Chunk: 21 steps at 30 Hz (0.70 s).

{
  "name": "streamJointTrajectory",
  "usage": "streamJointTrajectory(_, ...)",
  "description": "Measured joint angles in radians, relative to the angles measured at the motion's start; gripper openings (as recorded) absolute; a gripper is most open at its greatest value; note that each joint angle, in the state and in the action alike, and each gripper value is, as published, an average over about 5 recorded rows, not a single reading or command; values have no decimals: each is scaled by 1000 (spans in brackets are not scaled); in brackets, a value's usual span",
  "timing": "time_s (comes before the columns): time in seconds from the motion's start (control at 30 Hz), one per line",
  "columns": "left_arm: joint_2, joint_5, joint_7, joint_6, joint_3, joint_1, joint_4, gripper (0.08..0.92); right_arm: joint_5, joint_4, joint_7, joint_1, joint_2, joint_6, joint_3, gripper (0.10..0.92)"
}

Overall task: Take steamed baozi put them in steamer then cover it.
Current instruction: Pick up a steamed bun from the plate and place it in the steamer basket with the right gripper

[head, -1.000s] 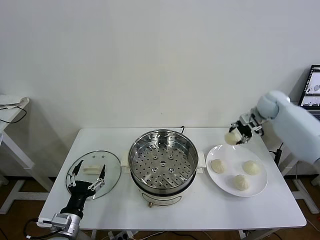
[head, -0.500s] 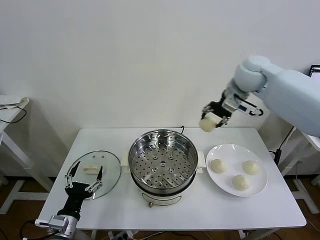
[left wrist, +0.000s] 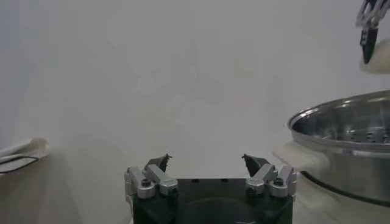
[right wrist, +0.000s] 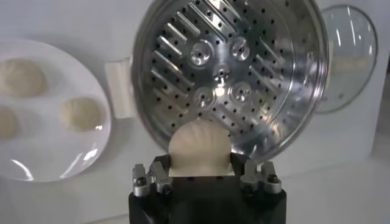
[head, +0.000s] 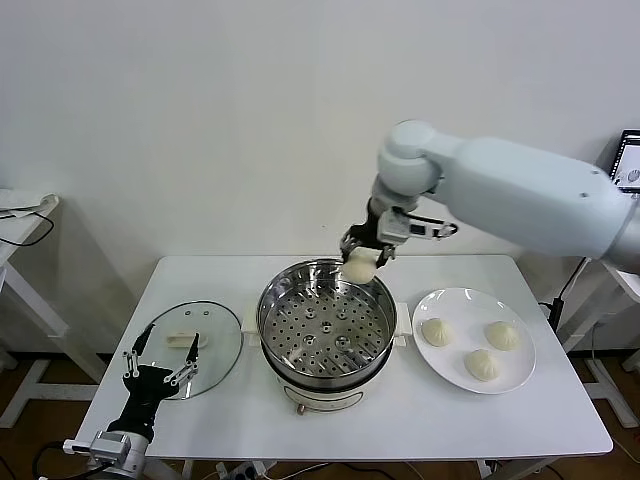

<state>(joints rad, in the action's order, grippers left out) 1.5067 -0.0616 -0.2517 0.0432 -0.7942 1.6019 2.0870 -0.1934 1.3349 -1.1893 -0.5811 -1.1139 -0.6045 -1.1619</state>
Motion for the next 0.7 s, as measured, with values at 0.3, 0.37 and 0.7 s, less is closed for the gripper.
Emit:
streamJointTrajectory(0.3,-1,4,-5,2,-12,0,-8,823,-48,-105,11,83,-95,-20,20,662)
streamJointTrajectory(0.37,0,4,-5,3,-12,-1,-9,823,-58,-125,12,100,-109,-23,26,662)
streamJointTrajectory(0.7,1,4,-5,5,-13,0,-9,823,-106,-212,15,165,-159,-29,61,663)
